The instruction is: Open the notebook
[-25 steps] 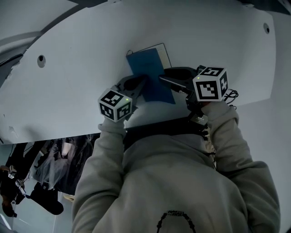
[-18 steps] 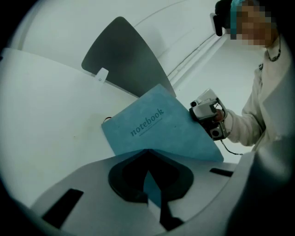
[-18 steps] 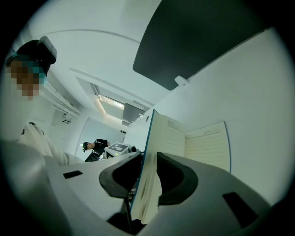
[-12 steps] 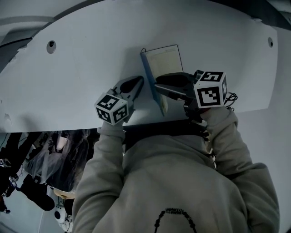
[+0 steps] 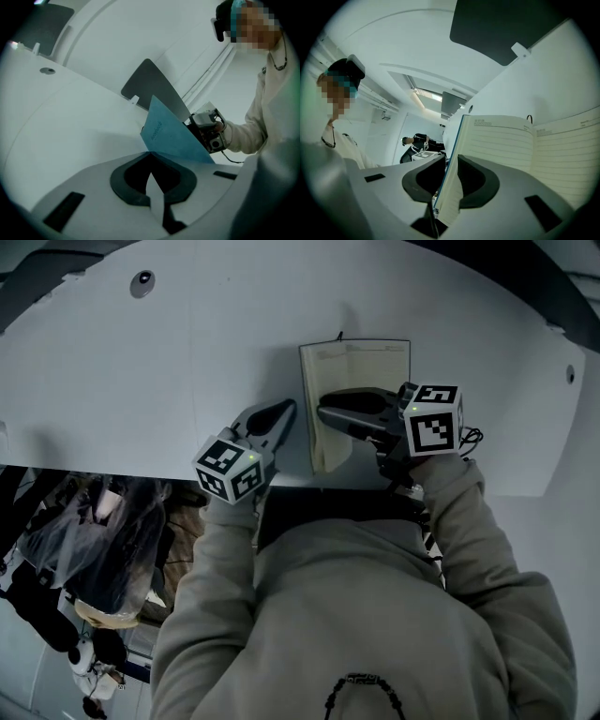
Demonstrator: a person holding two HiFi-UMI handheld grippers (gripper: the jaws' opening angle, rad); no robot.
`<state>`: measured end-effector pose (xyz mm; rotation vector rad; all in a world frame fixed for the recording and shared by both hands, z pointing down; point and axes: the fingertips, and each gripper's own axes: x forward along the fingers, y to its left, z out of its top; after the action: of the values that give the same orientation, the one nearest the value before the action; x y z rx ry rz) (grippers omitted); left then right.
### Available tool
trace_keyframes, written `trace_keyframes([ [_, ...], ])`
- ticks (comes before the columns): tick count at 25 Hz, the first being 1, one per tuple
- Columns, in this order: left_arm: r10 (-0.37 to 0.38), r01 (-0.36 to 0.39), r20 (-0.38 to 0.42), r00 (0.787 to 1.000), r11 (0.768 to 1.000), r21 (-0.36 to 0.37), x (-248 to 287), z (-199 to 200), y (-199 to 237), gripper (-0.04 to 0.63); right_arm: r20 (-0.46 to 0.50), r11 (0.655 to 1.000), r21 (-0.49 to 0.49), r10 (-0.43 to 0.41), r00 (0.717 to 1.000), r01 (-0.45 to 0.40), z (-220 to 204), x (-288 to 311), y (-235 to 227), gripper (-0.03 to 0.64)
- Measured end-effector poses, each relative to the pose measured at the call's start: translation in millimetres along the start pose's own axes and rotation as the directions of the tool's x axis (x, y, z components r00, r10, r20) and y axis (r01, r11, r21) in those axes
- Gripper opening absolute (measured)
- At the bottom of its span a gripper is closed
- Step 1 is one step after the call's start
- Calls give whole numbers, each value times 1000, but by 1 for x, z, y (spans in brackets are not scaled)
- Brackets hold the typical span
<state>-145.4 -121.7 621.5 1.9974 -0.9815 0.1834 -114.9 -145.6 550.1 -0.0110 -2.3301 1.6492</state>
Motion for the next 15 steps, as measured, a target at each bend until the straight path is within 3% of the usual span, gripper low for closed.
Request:
trace_keyframes([
  [3, 25, -22, 47, 999, 997, -68, -17, -2, 9, -3, -10, 1000, -14, -7, 1000, 6, -3, 16, -13, 72],
  [8, 64, -55, 89, 994, 993, -100, -41, -8, 19, -3, -63, 1000, -6, -29, 998, 29, -11, 36, -32, 61],
  [15, 105, -90, 78, 991, 980, -176, -58, -38, 48, -3, -170, 996, 6, -84, 982, 86, -34, 68, -66, 34],
])
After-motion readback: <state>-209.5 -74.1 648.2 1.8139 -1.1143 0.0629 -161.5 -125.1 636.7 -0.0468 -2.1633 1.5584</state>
